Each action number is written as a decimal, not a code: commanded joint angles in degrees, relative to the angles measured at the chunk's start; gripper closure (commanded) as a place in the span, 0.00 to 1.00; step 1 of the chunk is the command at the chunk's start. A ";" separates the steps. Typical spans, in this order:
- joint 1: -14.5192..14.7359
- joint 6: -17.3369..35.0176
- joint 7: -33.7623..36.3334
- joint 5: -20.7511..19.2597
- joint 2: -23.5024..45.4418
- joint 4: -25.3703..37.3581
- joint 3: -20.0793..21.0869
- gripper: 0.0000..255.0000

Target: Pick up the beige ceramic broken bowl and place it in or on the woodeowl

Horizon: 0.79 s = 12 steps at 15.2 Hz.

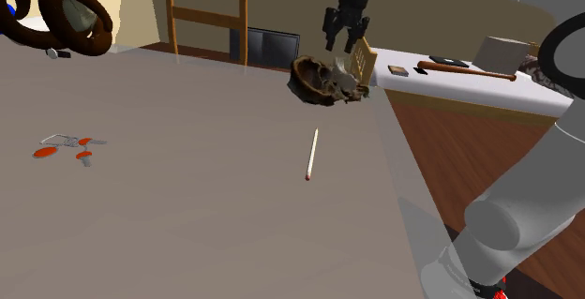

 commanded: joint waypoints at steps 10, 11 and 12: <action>0.60 -9.28 1.61 -1.71 5.48 14.52 0.56 0.00; 0.60 -9.28 1.60 -1.70 5.47 14.50 0.55 0.00; 0.60 -9.28 1.61 -1.70 5.48 14.51 0.55 0.00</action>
